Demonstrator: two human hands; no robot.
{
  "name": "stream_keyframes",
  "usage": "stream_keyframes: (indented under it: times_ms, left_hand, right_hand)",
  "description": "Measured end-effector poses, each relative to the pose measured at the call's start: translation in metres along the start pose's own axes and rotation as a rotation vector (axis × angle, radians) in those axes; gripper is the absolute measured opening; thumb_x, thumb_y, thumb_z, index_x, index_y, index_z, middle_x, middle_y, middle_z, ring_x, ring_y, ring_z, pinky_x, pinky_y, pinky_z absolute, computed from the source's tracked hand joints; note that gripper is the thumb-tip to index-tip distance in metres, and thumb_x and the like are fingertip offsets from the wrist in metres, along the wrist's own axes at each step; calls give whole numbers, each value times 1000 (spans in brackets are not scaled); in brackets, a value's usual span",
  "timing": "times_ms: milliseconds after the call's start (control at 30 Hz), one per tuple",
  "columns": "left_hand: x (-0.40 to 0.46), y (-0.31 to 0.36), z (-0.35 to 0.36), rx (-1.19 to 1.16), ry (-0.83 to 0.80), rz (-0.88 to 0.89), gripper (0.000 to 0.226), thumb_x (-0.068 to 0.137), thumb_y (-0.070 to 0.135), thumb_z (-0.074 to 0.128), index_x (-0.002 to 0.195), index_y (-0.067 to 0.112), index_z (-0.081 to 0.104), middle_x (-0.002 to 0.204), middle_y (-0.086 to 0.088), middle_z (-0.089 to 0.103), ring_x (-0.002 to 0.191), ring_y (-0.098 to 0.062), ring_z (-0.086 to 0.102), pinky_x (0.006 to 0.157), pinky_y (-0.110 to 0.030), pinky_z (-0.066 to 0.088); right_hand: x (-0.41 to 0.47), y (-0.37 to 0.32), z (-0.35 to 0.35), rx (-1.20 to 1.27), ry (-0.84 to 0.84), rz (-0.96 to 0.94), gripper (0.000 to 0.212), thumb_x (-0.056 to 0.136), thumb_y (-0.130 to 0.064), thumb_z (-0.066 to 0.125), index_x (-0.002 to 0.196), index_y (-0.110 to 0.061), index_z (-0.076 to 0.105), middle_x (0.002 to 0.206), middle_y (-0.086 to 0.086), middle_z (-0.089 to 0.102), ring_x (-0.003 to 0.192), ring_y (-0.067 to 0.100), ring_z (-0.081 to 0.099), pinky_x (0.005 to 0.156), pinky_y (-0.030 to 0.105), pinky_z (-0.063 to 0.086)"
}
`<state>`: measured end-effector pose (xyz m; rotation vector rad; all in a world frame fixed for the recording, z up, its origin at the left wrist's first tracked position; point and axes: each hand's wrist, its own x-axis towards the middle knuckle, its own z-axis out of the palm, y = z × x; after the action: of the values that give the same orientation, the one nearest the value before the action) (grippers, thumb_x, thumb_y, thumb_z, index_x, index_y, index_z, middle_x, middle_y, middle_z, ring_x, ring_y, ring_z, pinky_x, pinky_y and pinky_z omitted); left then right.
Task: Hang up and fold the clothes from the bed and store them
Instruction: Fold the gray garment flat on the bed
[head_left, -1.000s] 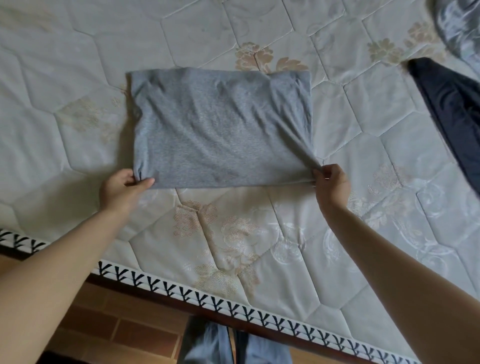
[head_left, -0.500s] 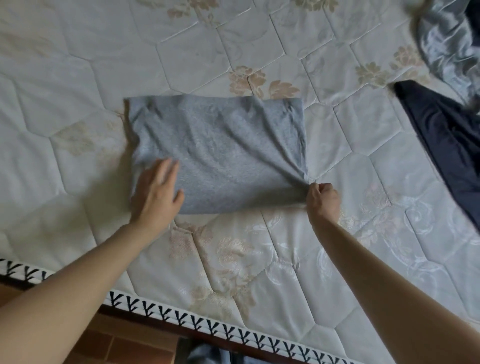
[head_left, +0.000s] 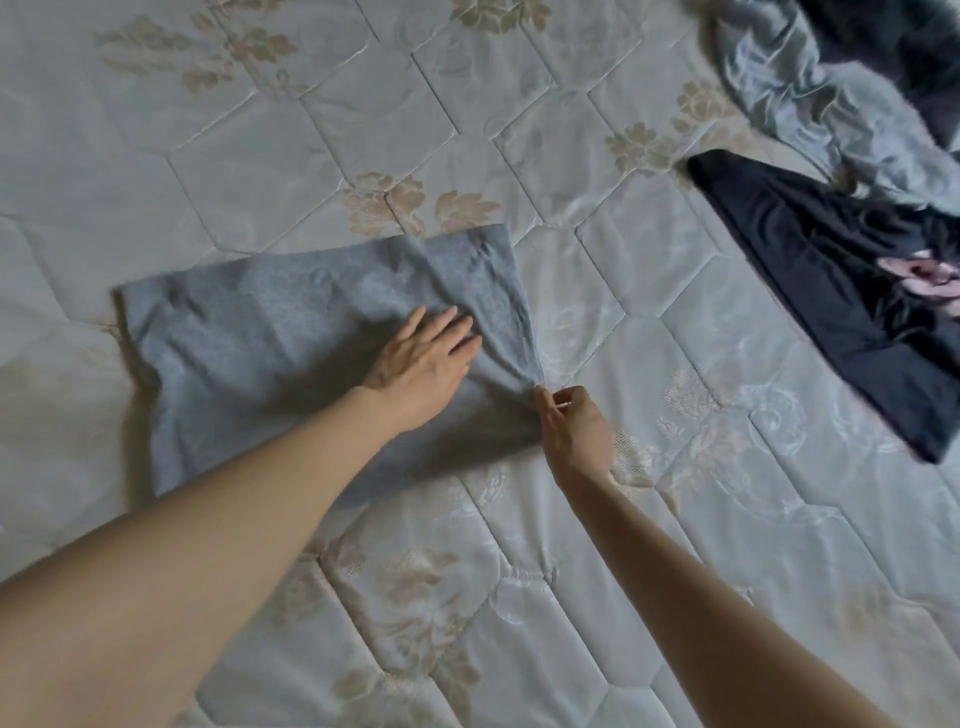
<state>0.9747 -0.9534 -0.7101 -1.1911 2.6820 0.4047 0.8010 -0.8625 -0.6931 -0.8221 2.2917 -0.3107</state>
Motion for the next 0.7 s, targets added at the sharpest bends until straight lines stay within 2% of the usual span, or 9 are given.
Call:
stream_keyframes:
  times_ms: [100, 200, 267, 333, 400, 567, 700]
  left_hand:
    - [28, 2, -9, 71, -97, 50, 50, 106, 29, 24, 155, 21, 19, 163, -5, 14, 151, -24, 5, 121, -44, 2]
    - [52, 7, -16, 137, -202, 62, 51, 107, 32, 20, 156, 26, 8, 165, -4, 3, 151, -24, -1, 122, -46, 2]
    - [66, 12, -20, 166, -234, 59, 54, 107, 30, 26, 156, 29, 4, 165, -3, -1, 151, -25, -3, 122, -47, 2]
    - [78, 17, -25, 199, -261, 65, 64, 103, 19, 37, 156, 30, 2, 164, -4, -3, 151, -25, -5, 122, -45, 1]
    - [86, 18, -31, 218, -281, 82, 72, 99, 8, 40, 156, 31, 1, 164, -6, -5, 151, -25, -5, 122, -44, 1]
    - [98, 16, -37, 319, -244, 118, 81, 96, 6, 51, 156, 31, 2, 164, -10, 2, 150, -28, 2, 121, -45, 12]
    - [107, 19, -37, 395, -160, 128, 81, 90, 13, 62, 153, 31, 16, 156, -13, 19, 144, -29, 22, 113, -42, 27]
  right_hand:
    - [0, -1, 0, 27, -2, 15, 30, 97, -47, 51, 92, -18, 53, 98, 9, 63, 81, 24, 49, 69, 32, 31]
    - [1, -1, -1, 70, -17, 56, 33, 96, -49, 53, 89, -17, 52, 93, 5, 62, 85, 25, 54, 69, 31, 31]
    - [2, -1, 1, 85, -22, 76, 36, 94, -53, 54, 89, -17, 53, 94, 5, 63, 85, 24, 56, 70, 30, 31]
    - [5, 0, 2, 103, -35, 91, 39, 93, -55, 54, 89, -16, 55, 95, 5, 65, 87, 25, 59, 70, 30, 34]
    - [7, -1, 1, 107, -54, 104, 37, 93, -53, 54, 88, -17, 55, 95, 5, 65, 85, 23, 58, 69, 30, 34]
    - [11, -2, -1, 38, -63, 113, 29, 96, -44, 56, 86, -16, 54, 96, 5, 64, 78, 19, 51, 66, 29, 30]
    - [12, -2, -3, -18, -36, 146, 26, 99, -40, 52, 89, -16, 51, 91, -1, 57, 87, 24, 55, 68, 31, 30]
